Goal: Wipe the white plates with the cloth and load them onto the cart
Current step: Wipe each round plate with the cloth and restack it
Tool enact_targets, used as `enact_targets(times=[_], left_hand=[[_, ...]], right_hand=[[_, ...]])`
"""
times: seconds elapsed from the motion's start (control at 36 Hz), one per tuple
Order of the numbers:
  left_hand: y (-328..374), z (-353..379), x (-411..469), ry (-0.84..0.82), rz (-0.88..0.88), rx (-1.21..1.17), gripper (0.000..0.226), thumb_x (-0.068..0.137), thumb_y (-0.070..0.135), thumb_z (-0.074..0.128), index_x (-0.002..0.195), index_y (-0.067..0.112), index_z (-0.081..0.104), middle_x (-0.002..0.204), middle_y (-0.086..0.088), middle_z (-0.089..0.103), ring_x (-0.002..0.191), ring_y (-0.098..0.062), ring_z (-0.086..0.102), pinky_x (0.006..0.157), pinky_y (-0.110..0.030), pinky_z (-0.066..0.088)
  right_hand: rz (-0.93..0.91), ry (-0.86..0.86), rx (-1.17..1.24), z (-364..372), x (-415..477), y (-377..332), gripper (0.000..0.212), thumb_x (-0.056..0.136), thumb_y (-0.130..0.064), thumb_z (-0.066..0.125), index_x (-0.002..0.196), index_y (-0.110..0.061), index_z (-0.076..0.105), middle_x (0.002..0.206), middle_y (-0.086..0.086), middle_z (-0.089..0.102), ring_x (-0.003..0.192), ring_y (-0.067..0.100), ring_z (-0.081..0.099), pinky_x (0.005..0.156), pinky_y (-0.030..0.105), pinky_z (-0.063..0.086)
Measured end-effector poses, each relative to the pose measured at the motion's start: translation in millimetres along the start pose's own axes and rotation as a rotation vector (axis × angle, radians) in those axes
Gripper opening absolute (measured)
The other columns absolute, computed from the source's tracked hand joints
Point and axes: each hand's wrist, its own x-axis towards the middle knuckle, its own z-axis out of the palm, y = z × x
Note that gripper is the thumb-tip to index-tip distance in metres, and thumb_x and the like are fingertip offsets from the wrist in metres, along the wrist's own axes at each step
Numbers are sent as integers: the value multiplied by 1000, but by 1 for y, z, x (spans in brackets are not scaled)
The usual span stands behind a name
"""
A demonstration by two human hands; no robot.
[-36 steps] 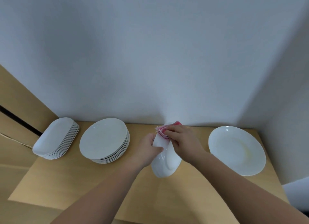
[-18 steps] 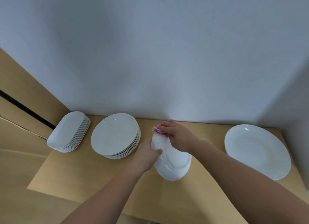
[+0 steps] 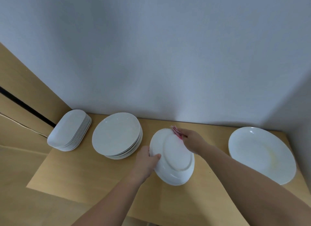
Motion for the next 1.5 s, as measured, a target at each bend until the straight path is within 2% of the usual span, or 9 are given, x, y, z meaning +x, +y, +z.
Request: enact_targets(times=[0.28, 0.42, 0.53, 0.72, 0.81, 0.92, 1.22, 1.36, 1.5], left_hand=[[-7, 5, 3, 6, -30, -93, 30, 89, 12, 63, 117, 2, 57, 114, -15, 64, 106, -31, 62, 91, -55, 52], [-8, 16, 3, 103, -37, -196, 26, 90, 12, 63, 113, 6, 54, 112, -11, 62, 104, -28, 61, 91, -55, 52], [-3, 29, 6, 112, -56, -285, 33, 90, 14, 62, 120, 9, 49, 116, -7, 60, 104, -24, 61, 86, -52, 57], [3, 37, 6, -2, -91, -339, 4, 100, 26, 48, 100, 23, 50, 117, -6, 59, 105, -25, 63, 87, -47, 57], [2, 40, 5, -36, -87, -383, 10, 101, 21, 46, 110, 22, 52, 119, -3, 62, 106, -25, 64, 86, -45, 58], [1, 43, 3, -52, -69, -413, 19, 101, 16, 45, 119, 17, 54, 114, -3, 67, 102, -23, 67, 82, -42, 60], [-5, 48, 2, -9, -29, -280, 6, 97, 18, 51, 102, 18, 55, 103, -7, 67, 99, -31, 67, 85, -57, 55], [-7, 49, 2, -72, -74, -273, 14, 98, 20, 53, 111, 15, 50, 115, -7, 61, 103, -24, 64, 83, -47, 59], [-13, 47, 4, -77, -96, -276, 9, 99, 20, 51, 106, 14, 50, 118, -8, 59, 107, -25, 62, 84, -47, 59]], right_hand=[[115, 72, 160, 2, -33, 32, 44, 99, -4, 37, 136, -21, 55, 131, -18, 55, 119, -3, 44, 105, 13, 25], [183, 152, 108, 8, -56, 40, 39, 100, -12, 36, 130, -22, 59, 81, -5, 69, 65, 2, 59, 56, 6, 41], [225, 120, 162, 20, -66, 36, 42, 99, -4, 34, 128, -18, 60, 83, 0, 68, 68, 5, 58, 58, 12, 42], [228, 250, 237, 31, -76, 24, 30, 103, -9, 29, 106, -17, 58, 37, -3, 53, 45, 8, 52, 51, 15, 43], [228, 311, 213, 37, -84, 19, 39, 100, -7, 33, 128, -12, 59, 60, 1, 62, 57, 14, 56, 48, 18, 46], [-8, 344, 212, 49, -102, 8, 44, 98, -2, 43, 128, -31, 59, 131, -18, 54, 115, -13, 47, 93, 2, 33], [-181, 334, -9, 18, -69, -20, 43, 95, -2, 44, 127, -23, 63, 113, -24, 58, 117, 9, 55, 93, 10, 35], [-68, 188, -133, 24, -42, -20, 42, 102, -16, 39, 140, -32, 48, 149, -2, 43, 141, 22, 31, 111, 32, 31], [-36, 186, -134, 20, -26, -22, 40, 102, -19, 40, 140, -29, 48, 137, -8, 55, 112, 6, 48, 87, 7, 27]])
